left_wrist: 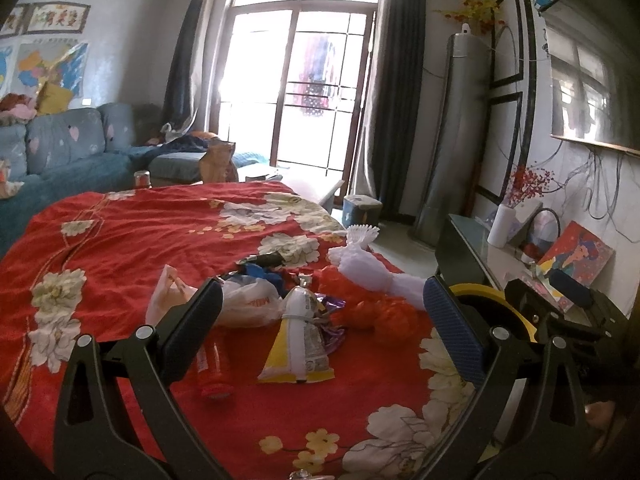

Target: Collect trash

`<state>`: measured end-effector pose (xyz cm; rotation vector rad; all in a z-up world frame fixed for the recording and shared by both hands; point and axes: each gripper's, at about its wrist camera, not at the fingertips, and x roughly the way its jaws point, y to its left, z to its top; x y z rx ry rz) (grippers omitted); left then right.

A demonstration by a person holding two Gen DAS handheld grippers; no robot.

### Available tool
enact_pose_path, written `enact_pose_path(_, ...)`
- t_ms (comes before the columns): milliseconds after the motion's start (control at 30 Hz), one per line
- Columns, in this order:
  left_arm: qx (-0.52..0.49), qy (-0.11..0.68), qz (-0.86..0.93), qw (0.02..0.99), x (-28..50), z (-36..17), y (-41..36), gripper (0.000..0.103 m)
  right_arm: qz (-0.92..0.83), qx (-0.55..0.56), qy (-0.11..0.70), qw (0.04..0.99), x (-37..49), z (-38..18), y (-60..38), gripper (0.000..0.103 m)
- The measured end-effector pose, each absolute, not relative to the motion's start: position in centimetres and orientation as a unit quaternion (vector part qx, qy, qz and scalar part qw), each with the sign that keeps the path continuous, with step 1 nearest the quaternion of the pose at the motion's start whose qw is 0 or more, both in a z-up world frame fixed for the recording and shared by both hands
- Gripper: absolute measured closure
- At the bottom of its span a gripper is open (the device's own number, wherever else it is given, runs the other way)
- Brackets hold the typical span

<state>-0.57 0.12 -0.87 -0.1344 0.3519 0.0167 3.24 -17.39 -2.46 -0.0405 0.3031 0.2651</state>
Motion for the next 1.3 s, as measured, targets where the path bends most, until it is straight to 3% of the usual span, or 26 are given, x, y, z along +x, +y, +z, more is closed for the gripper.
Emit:
enact_pose_path(700,-0.115,0.18,0.106,0.971,0.9,0.0,8.3,0.011,0.252,-0.059,0.219,0.941,6.5,-2.0,-9.4,0.006)
enact_pose_path(1200,-0.161,0.232,0.137,0.949,2.3,-2.3,14.1,0.011,0.304,-0.085,0.305,0.899,10.1,-6.2,-2.8,0.006)
enact_pose_path(1267,-0.168,0.244,0.128,0.946,2.7,-3.0,14.5,0.011,0.303,-0.084,0.323,0.893,10.8,-7.1,-2.3,0.008)
enact_pose_path(1300,-0.173,0.25,0.123,0.945,2.9,-3.4,14.7,0.011,0.304,-0.085,0.328,0.89,11.0,-7.5,-2.1,0.014)
